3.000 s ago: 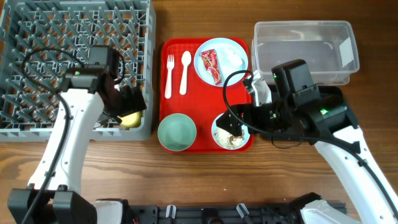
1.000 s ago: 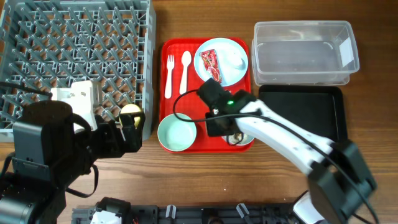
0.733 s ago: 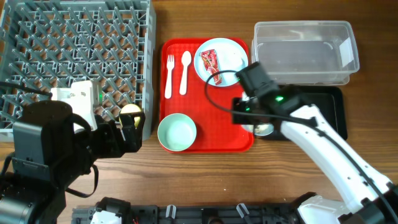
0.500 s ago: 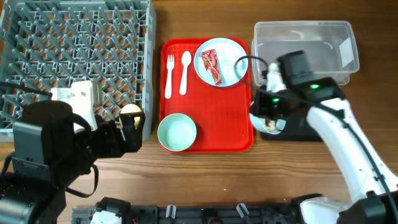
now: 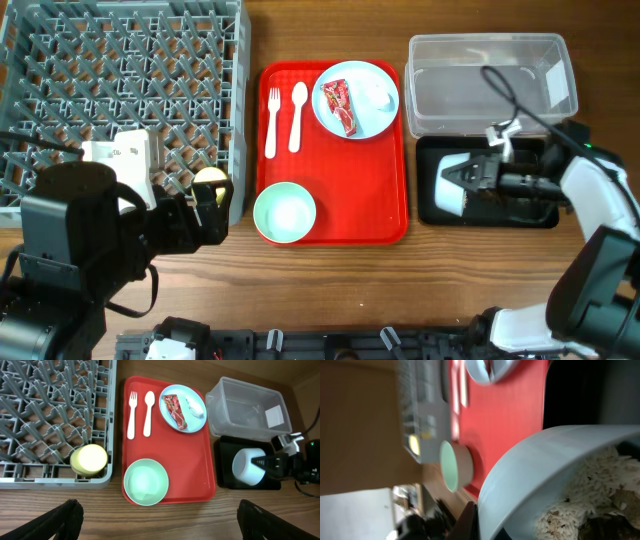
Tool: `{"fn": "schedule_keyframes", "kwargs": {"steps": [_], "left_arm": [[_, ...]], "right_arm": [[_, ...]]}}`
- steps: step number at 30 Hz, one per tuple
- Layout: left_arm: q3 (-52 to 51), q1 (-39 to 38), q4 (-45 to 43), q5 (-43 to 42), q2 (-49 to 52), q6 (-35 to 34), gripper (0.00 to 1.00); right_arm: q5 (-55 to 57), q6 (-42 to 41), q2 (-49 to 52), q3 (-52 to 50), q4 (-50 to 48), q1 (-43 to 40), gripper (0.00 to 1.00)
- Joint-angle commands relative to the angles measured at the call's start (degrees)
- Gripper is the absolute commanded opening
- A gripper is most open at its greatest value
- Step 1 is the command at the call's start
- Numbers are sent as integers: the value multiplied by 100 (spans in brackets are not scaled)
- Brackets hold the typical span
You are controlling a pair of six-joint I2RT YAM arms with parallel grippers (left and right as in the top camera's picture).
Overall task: Sort waste into correct bins and load items into the dishwasher rack
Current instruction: 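Tip the light-blue bowl to dump rice onto the black tray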
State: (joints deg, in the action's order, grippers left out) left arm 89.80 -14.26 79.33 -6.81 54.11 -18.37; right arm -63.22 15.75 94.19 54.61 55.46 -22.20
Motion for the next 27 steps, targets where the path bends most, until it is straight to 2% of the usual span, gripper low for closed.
{"fn": "schedule_keyframes", "kwargs": {"steps": [1, 8, 10, 12, 14, 17, 19, 21, 24, 25, 27], "left_arm": [[33, -20, -15, -66, -7, -50, 100], [33, -20, -15, -66, -7, -48, 100], [33, -20, -15, -66, -7, -48, 100], [33, -20, -15, -66, -7, -48, 100], [33, -20, -15, -66, -7, -48, 100], [33, -22, -15, -66, -7, -48, 100], [33, -22, -15, -66, -7, -48, 100], [33, -22, -15, -66, -7, -48, 100], [33, -22, -15, -66, -7, -48, 100], [33, -22, -15, -66, -7, -48, 100], [33, -22, -15, -66, -7, -48, 100]], "right_arm": [[-1255, 911, 293, -31, -35, -490, 4], [-1762, 986, 332, -31, 212, -883, 4], [-1703, 1292, 319, -31, 273, -892, 4], [-1753, 1010, 321, -31, 297, -890, 4], [-1985, 1434, 297, -31, 435, -890, 4], [-2243, 909, 280, -31, 238, -890, 4], [-2544, 1244, 227, -31, 302, -890, 4], [-2540, 800, 232, -31, 133, -890, 4], [-2378, 1010, 190, -31, 153, -890, 4], [-2184, 627, 192, -31, -2, -890, 4], [-2177, 623, 179, -31, 107, -874, 4]]}}
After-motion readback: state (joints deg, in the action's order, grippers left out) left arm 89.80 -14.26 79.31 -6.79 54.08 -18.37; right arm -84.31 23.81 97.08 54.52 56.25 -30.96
